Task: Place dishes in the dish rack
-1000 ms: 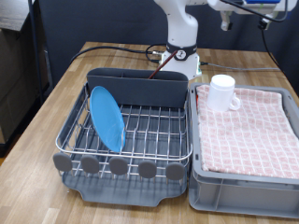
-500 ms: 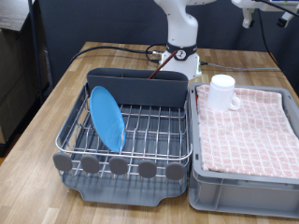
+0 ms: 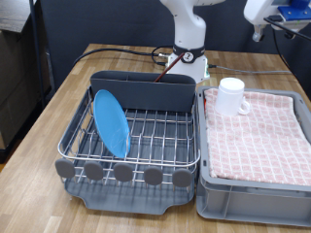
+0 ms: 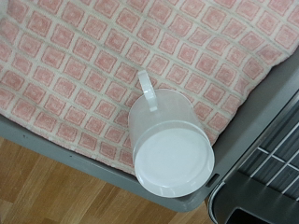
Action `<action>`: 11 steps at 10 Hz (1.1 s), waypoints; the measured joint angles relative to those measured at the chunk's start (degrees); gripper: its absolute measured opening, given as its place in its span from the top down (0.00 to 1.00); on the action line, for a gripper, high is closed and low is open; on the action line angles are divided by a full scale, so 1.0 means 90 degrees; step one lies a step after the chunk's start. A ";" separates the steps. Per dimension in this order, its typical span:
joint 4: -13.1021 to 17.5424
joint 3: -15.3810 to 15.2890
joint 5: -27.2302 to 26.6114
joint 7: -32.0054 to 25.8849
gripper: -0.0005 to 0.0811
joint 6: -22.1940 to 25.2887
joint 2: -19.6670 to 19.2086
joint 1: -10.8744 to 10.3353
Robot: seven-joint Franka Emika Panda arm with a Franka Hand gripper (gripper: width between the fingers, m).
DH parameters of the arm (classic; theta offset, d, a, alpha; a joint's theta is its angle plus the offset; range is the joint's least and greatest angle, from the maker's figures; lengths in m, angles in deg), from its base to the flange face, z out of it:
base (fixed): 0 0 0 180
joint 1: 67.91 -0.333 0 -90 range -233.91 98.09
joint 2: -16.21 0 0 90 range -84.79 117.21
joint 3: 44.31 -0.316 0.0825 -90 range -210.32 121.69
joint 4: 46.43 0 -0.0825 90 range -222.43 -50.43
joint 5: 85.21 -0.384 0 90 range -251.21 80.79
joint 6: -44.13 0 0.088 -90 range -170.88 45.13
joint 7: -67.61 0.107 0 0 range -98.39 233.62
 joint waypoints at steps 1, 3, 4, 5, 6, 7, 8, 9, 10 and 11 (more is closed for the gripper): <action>-0.0018 -0.0032 -0.0023 -0.0162 0.01 -0.0007 -0.0168 -0.0001; -0.0089 -0.0096 -0.0040 -0.0521 0.01 -0.0294 -0.0523 -0.0002; -0.0144 -0.0136 -0.0030 -0.0647 0.01 -0.0512 -0.0684 -0.0003; -0.0162 -0.0158 -0.0025 -0.0780 0.01 -0.0649 -0.0791 -0.0003; -0.0157 -0.0153 -0.0027 -0.0742 0.01 -0.0633 -0.0791 0.0001; -0.0156 -0.0151 0.0001 -0.0744 0.01 -0.0619 -0.0798 0.0001; -0.0156 -0.0153 0.0004 -0.0753 0.01 -0.0616 -0.0843 0.0001; -0.0157 -0.0153 0.0004 -0.0753 0.01 -0.0626 -0.0943 0.0001; -0.0157 -0.0153 0.0029 -0.0753 0.01 -0.0662 -0.1061 0.0001; -0.0157 -0.0152 0.0072 -0.0753 0.01 -0.0721 -0.1178 0.0001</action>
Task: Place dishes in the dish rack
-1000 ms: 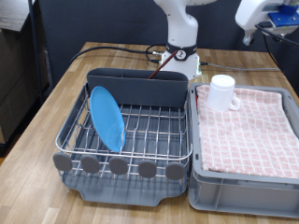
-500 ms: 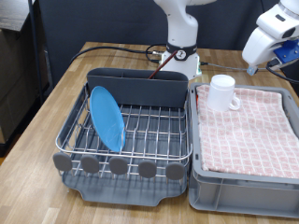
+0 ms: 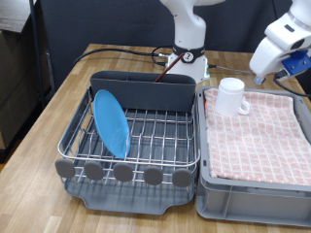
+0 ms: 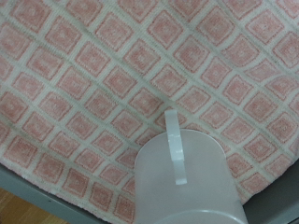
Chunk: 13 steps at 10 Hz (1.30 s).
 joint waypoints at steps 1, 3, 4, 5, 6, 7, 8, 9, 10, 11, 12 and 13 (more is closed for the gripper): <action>-0.0002 0.0001 0.0030 0.0000 0.01 -0.0071 -0.0111 0.0000; -0.0014 -0.0001 0.0128 0.0000 0.01 -0.0155 -0.0297 0.0000; -0.0042 -0.0003 0.0178 0.0000 0.01 -0.0219 -0.0374 0.0000; -0.0108 -0.0004 0.0240 0.0000 0.01 -0.0347 -0.0435 0.0000; -0.0187 -0.0004 0.0306 0.0000 0.01 -0.0462 -0.0482 0.0000; -0.0272 -0.0004 0.0373 0.0000 0.01 -0.0581 -0.0517 0.0000; -0.0362 -0.0003 0.0445 0.0000 0.01 -0.0692 -0.0540 0.0000; -0.0454 -0.0001 0.0514 -0.0012 0.01 -0.0786 -0.0545 0.0000; -0.0540 0.0004 0.0560 -0.0043 0.01 -0.0862 -0.0548 0.0000; -0.0627 0.0009 0.0596 -0.0091 0.01 -0.0937 -0.0548 0.0001; -0.0712 0.0010 0.0617 -0.0136 0.01 -0.1019 -0.0548 0.0002; -0.0804 0.0010 0.0632 -0.0179 0.01 -0.1108 -0.0548 0.0002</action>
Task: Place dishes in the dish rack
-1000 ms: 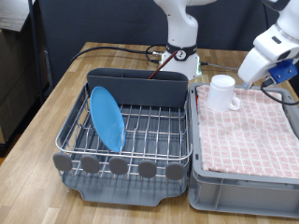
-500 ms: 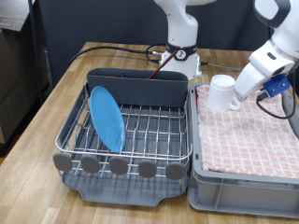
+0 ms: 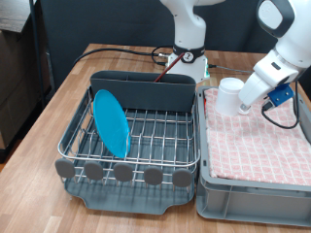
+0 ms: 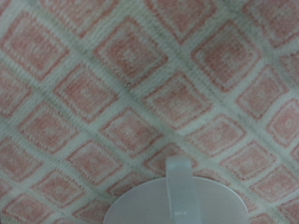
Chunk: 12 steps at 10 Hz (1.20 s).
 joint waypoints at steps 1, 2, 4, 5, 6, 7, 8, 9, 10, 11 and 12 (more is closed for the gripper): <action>-0.0083 -0.0003 0.0009 -0.0033 0.01 -0.0079 0.0000 0.0000; -0.0171 -0.0009 0.0035 -0.0044 0.01 -0.0162 0.0001 -0.0001; -0.0333 -0.0012 0.0134 -0.0011 0.01 -0.0285 0.0003 -0.0001; -0.0388 -0.0011 0.0230 0.0068 0.01 -0.0328 0.0009 -0.0001; -0.0450 -0.0011 0.0266 0.0127 0.01 -0.0386 0.0023 -0.0001; -0.0494 -0.0008 0.0267 0.0136 0.14 -0.0454 0.0027 -0.0001; -0.0516 -0.0003 0.0266 0.0136 0.34 -0.0490 0.0027 0.0000; -0.0520 0.0000 0.0249 0.0136 0.34 -0.0510 0.0027 0.0001; -0.0520 0.0003 0.0220 0.0136 0.34 -0.0513 0.0027 0.0003; -0.0516 0.0007 0.0187 0.0136 0.61 -0.0512 0.0027 0.0010; -0.0498 0.0012 0.0172 0.0136 0.82 -0.0505 0.0029 0.0020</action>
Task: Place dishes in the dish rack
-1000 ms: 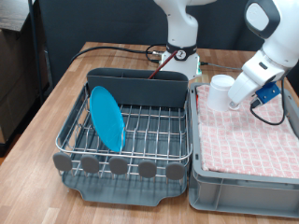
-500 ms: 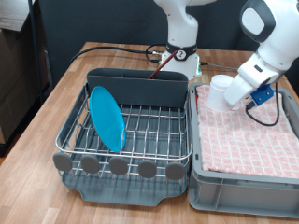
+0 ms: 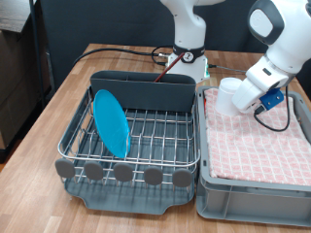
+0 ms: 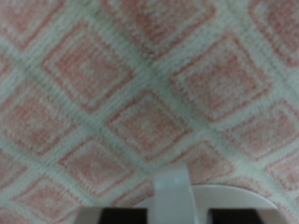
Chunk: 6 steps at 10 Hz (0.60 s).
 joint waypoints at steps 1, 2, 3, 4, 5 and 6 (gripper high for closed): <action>0.0039 0.0005 -0.0012 0.0000 0.82 0.0042 0.0001 0.0005; 0.0085 0.0009 -0.0036 0.0000 0.90 0.0088 0.0001 0.0006; 0.0135 0.0013 -0.0056 0.0000 0.90 0.0141 0.0001 0.0007; 0.0209 0.0013 -0.0095 0.0000 0.90 0.0240 0.0001 0.0007; 0.0288 0.0013 -0.0208 0.0001 0.90 0.0315 0.0009 0.0007; 0.0355 0.0014 -0.0357 0.0008 0.90 0.0330 0.0037 0.0007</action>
